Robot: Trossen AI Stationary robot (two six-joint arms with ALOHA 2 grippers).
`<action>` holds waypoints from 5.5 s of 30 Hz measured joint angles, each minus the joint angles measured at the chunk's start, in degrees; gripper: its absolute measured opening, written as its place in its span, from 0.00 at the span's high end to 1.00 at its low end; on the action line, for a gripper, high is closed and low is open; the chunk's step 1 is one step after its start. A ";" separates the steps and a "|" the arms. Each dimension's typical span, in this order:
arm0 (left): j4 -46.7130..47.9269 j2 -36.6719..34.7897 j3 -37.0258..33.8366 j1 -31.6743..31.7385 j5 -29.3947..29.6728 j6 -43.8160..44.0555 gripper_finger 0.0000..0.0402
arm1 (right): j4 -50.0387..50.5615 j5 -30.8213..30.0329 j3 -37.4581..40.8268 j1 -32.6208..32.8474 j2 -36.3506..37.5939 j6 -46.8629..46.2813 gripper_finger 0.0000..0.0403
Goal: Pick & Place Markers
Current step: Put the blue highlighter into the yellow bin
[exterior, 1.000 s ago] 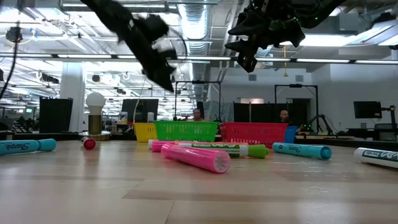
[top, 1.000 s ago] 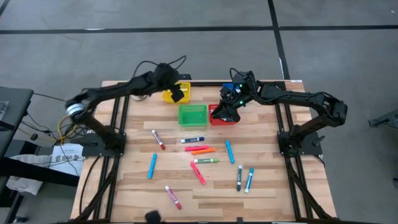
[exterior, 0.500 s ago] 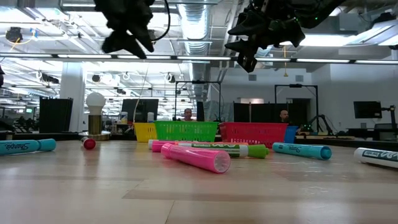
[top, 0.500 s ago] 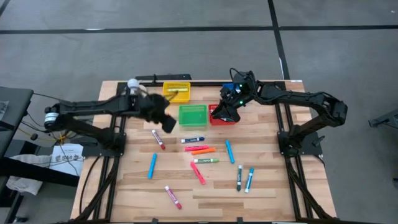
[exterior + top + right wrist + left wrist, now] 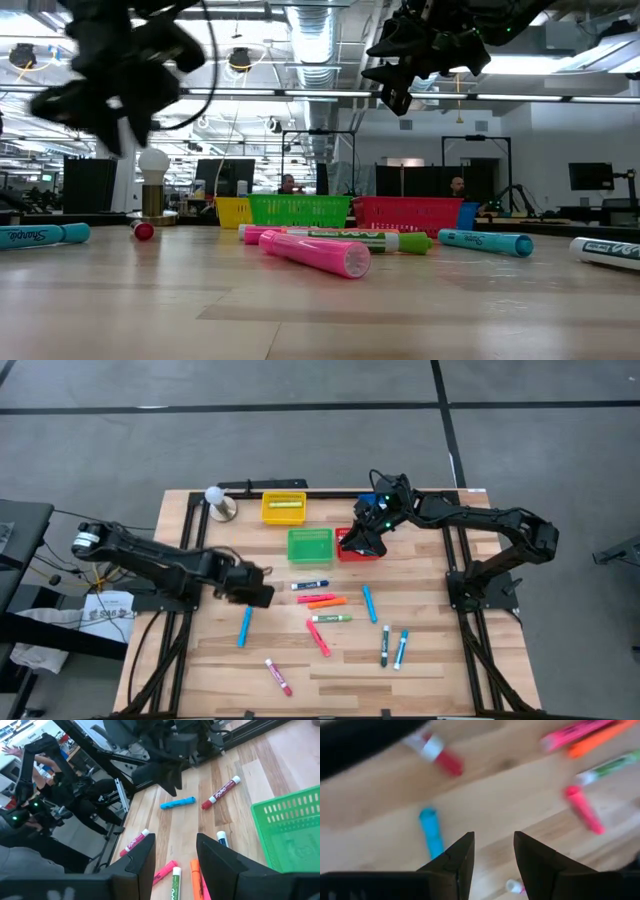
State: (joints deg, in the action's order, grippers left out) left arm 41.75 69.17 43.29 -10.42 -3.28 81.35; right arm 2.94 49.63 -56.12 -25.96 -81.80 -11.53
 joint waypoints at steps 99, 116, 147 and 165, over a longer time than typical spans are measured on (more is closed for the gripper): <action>-40.50 -1.45 7.19 43.46 10.86 -84.97 0.84 | 0.00 -0.80 0.00 0.09 0.00 2.49 0.67; -31.00 22.40 23.71 48.54 12.38 -121.10 0.84 | -1.63 -3.63 0.00 0.07 0.00 -0.11 0.67; -22.02 29.75 23.77 47.69 10.61 -125.07 0.84 | -3.39 -29.70 4.17 -8.48 6.58 5.77 0.67; -18.75 32.07 23.69 44.88 14.57 -133.05 0.84 | -21.77 -36.29 28.00 -6.29 24.21 0.44 0.67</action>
State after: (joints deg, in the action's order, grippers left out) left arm 23.01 101.24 66.98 34.46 11.29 -51.70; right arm -18.83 13.33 -28.12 -32.25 -57.59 -11.09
